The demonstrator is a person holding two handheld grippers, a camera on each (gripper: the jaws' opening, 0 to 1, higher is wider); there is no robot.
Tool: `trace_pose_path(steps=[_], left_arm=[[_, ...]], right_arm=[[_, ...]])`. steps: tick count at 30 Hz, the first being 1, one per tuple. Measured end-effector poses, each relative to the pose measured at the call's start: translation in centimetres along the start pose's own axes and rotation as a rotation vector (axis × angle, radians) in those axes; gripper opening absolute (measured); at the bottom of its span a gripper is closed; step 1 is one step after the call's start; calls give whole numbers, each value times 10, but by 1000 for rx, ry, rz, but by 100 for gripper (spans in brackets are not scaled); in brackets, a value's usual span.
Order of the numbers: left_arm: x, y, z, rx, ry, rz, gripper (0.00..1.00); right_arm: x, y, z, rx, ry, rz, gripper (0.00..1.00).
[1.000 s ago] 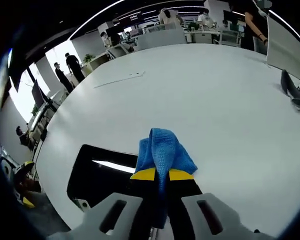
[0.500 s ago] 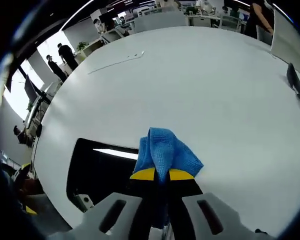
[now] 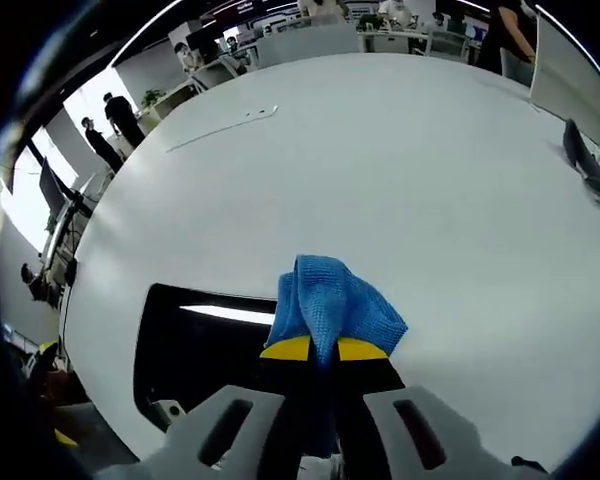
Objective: Wipe the mirror surface with the cleaning cloth until all visible marks leave the cleaned area.
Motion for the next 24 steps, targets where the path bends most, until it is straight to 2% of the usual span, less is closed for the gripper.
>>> trace_pose_path(steps=[4, 13, 17, 24], left_arm=[[-1, -3, 3, 27, 18, 18, 99], [-1, -3, 0, 24, 2, 23, 99], [-1, -5, 2, -3, 11, 26, 99], [-1, -5, 2, 4, 14, 27, 99]], right_arm=[[-2, 10, 0, -3, 0, 0, 2], [-7, 31, -3, -50, 19, -20, 1], [-13, 44, -5, -45, 28, -33, 1], [-14, 68, -5, 10, 30, -38, 1]])
Point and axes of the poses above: the point that each gripper's makers call its tool centre point, and the gripper's own axes: x roughly backward along the fingers, y roughly to its left, z roughly out of its underside, the point moved 2 cm from there along x, roughly backward along the fingers, and after that the axes turned 2 degrees about x, right-handed, at the moved point
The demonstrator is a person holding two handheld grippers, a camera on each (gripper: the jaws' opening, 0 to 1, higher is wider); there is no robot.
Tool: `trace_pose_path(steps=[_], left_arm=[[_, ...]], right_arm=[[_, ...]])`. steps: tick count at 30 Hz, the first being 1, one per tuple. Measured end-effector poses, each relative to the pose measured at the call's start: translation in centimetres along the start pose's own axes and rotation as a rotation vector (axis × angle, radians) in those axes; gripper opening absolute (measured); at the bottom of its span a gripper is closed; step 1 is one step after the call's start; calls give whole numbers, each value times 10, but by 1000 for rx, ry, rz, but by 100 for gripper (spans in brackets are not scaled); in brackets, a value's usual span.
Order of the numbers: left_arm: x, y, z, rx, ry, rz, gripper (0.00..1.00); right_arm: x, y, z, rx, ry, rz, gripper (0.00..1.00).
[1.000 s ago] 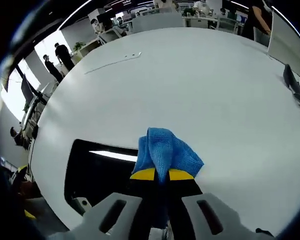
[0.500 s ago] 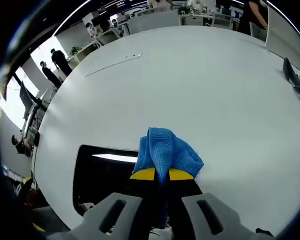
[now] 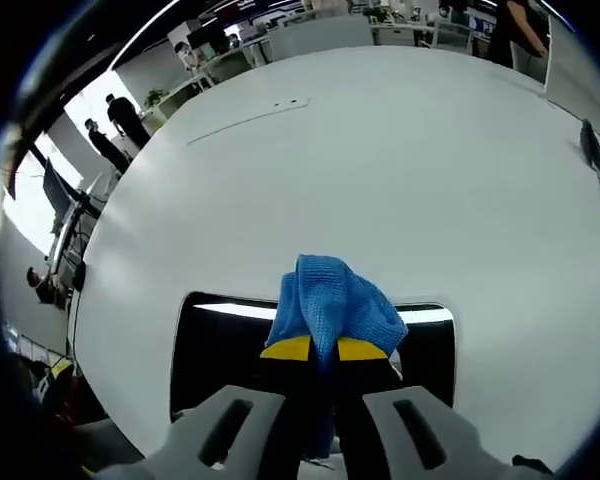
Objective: Wipe the mirror surface with the cleaning cloth until all visible marks leave the cleaned area.
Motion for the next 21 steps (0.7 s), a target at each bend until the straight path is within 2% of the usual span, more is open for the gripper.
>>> trace_pose_path(steps=[8, 21], left_arm=[[-1, 0, 1, -3, 0, 1, 99], [-1, 0, -1, -5, -8, 0, 99]], right_arm=[[-6, 19, -4, -6, 7, -24, 1], [-14, 50, -8, 33, 29, -67, 1]])
Point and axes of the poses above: the point that each gripper's makers call its tool centre point, and the gripper's own axes: x roughly backward along the fingers, y roughly to its left, z roughly out of its underside, the point moved 2 cm from there along x, roughly backward along the fingers, and after that the axes turned 2 degrees about x, right-handed, at the moved point
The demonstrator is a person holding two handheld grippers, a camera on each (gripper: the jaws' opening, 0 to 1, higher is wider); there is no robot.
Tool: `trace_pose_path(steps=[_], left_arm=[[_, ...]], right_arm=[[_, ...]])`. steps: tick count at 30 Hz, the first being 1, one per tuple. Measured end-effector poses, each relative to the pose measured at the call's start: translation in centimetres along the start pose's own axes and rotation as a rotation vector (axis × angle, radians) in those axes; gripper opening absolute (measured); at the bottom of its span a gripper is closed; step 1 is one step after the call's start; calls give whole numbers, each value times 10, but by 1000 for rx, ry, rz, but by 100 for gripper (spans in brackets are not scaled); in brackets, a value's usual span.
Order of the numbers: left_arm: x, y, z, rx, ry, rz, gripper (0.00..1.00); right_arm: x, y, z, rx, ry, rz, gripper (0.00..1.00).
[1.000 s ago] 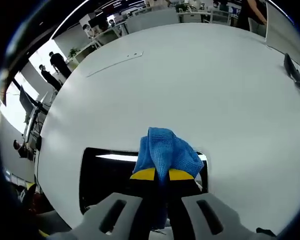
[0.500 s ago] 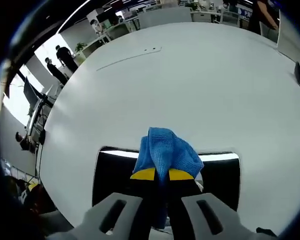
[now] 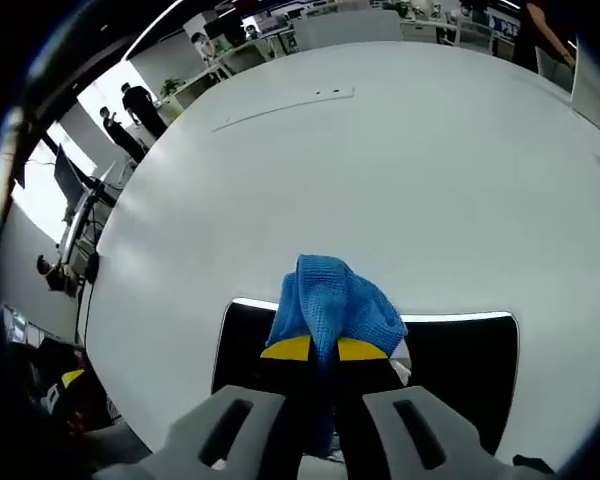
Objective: Wipe the mirror surface with the cleaning cloth until all visible marks leave the cleaned area.
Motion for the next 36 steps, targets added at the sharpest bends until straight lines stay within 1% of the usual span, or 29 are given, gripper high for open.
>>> trace_pose_path(steps=[5, 9, 16, 18, 19, 20, 22, 29, 32, 36], left_arm=[[0, 0, 1, -1, 2, -2, 99], [0, 1, 1, -2, 3, -3, 99], [0, 2, 0, 5, -3, -6, 99], [1, 1, 0, 7, -3, -5, 99], [1, 1, -1, 8, -5, -5, 99], [1, 1, -1, 9, -8, -6, 99], [1, 1, -1, 9, -7, -8, 99], [2, 2, -2, 11, -9, -9, 99], [2, 2, -4, 10, -19, -9, 99], [2, 1, -4, 12, -19, -8, 99]], right_arm=[[-4, 12, -3, 5, 4, -18, 1], [-11, 18, -9, 15, 9, -24, 1], [-15, 33, -10, 22, 4, -46, 1], [-17, 45, -9, 26, 5, -92, 2], [-18, 46, -9, 28, -1, -90, 2], [-18, 45, -9, 26, -7, -77, 2], [-18, 44, -10, -6, -15, -77, 1], [-19, 41, -10, -17, -20, -95, 1], [-18, 42, -7, -21, -20, -93, 1], [-13, 46, 1, -17, -21, -96, 1]])
Point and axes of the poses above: the point that each gripper's makers call its tool centre point, and the gripper's own axes: x roughly backward along the fingers, y roughly to its left, z roughly out of its underside, the point moved 2 cm from there along x, roughly backward along the fingers, and after that the axes turned 2 degrees about x, right-handed, at the moved point
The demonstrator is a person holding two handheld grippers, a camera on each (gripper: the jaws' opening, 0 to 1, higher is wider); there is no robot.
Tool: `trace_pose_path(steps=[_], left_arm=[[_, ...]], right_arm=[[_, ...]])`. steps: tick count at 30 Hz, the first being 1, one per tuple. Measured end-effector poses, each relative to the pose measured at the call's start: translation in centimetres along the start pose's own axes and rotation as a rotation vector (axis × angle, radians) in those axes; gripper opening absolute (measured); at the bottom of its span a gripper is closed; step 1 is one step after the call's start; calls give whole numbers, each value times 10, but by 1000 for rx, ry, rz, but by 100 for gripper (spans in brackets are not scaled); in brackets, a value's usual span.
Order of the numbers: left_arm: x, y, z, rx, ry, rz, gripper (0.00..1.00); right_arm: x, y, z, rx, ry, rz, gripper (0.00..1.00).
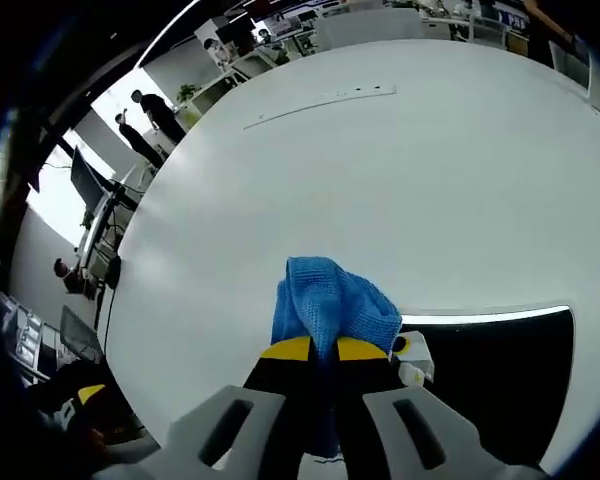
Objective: Wipe the mirror surface with the cleaning cloth until all visible marks leave the cleaned area.
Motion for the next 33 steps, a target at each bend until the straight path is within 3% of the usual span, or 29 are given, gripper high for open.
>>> trace_pose_path(steps=[24, 33], left_arm=[[0, 1, 1, -9, 2, -7, 99], [0, 1, 1, -9, 2, -10, 99]], right_arm=[[15, 19, 38, 24, 1, -29, 1], [14, 18, 39, 37, -3, -36, 1]])
Point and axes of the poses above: the point that each gripper's makers call its tool centre point, and the gripper's own axes: x roughly backward along the fingers, y roughly to its left, z roughly out of its underside, the point moved 2 cm from there along x, roughly backward along the fingers, and after that the axes turned 2 degrees about x, right-handed, at the moved point
